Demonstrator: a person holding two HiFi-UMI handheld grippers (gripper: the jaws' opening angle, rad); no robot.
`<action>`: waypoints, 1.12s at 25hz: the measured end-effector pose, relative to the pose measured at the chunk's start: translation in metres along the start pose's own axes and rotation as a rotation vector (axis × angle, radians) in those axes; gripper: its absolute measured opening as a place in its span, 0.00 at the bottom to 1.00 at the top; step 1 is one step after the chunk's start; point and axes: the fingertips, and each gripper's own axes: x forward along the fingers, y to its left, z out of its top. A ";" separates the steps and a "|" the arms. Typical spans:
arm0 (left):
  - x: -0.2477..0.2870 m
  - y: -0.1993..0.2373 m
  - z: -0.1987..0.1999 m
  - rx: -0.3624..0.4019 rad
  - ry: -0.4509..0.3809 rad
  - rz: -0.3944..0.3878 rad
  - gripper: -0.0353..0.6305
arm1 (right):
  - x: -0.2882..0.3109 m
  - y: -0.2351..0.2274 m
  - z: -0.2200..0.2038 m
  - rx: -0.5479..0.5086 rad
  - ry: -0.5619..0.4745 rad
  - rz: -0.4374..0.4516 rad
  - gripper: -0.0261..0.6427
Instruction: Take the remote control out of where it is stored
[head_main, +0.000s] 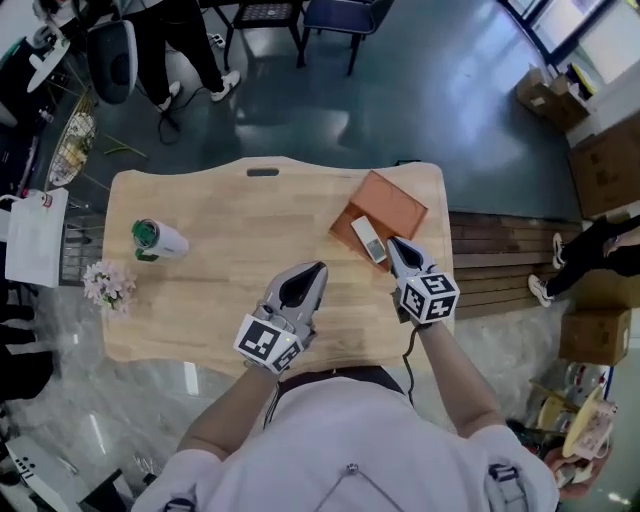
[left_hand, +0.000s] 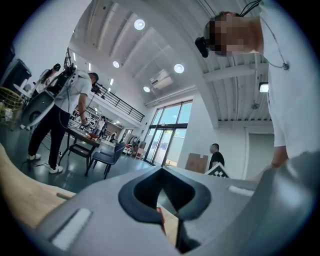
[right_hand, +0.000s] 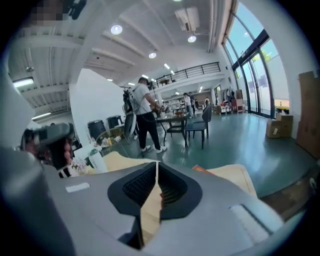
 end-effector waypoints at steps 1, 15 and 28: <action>0.000 0.003 -0.002 -0.001 0.002 0.013 0.05 | 0.018 -0.011 -0.016 -0.013 0.062 0.004 0.14; -0.032 0.056 -0.055 -0.060 0.107 0.240 0.05 | 0.166 -0.116 -0.222 -0.220 0.732 -0.079 0.50; -0.047 0.078 -0.080 -0.133 0.136 0.334 0.05 | 0.193 -0.123 -0.252 -0.240 0.839 -0.101 0.55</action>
